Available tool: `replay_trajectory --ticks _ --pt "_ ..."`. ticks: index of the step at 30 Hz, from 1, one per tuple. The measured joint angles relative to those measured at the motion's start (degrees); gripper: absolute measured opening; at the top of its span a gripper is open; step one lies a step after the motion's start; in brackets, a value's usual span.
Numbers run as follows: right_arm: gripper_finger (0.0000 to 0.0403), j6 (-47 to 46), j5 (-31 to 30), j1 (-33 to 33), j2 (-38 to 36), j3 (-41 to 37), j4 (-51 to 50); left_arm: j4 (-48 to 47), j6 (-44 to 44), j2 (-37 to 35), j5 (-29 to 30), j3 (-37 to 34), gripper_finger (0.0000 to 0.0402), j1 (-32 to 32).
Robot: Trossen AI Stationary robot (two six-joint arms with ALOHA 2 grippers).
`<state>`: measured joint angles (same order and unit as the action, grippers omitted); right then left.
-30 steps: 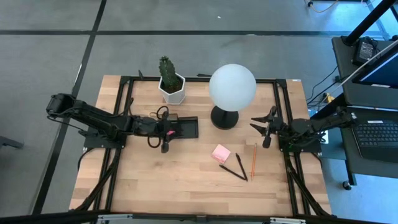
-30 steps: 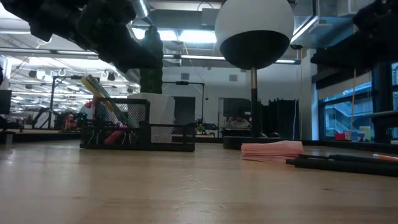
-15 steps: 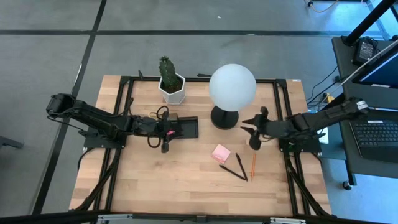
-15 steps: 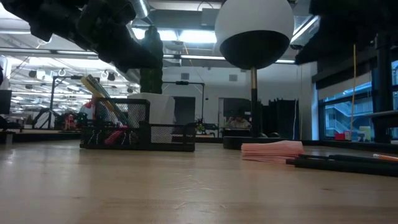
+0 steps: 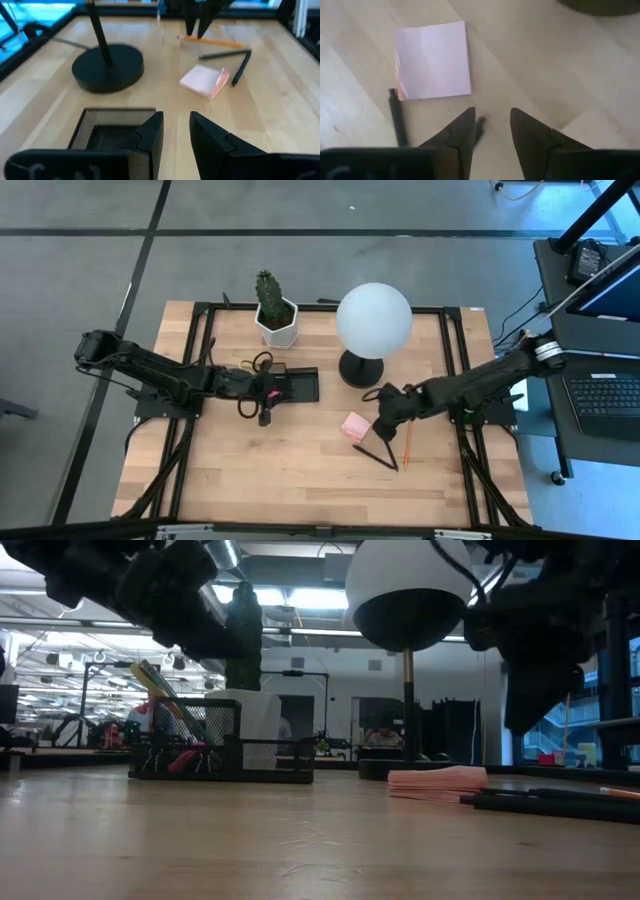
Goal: Pick and place office supplies into organizer
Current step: Put the left black pen into the black desk organizer
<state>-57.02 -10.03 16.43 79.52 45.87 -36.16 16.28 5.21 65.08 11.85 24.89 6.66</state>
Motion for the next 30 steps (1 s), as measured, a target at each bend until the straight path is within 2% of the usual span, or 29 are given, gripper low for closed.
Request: replay_trajectory --ticks 5,11,19,24,30 --pt "0.0126 -2.78 1.13 1.81 3.33 3.56 1.04 -3.43 0.0 0.0 0.01 0.01 0.0088 -0.02" --pt "0.0126 3.28 1.08 5.11 6.82 8.12 4.3 -4.49 -1.99 0.0 -0.01 0.01 0.0088 0.0" --pt "0.0126 2.0 1.17 8.57 12.35 12.77 4.84 -4.5 -3.47 0.0 -0.01 0.01 0.0088 -0.01" --pt "0.0126 3.32 2.65 9.46 12.83 13.63 4.92 -4.49 -3.47 0.0 -0.01 0.01 0.0088 0.0" --pt "0.0127 -0.84 1.77 8.86 12.82 13.63 3.41 -4.38 -3.48 0.0 0.01 0.01 0.0088 -0.02"
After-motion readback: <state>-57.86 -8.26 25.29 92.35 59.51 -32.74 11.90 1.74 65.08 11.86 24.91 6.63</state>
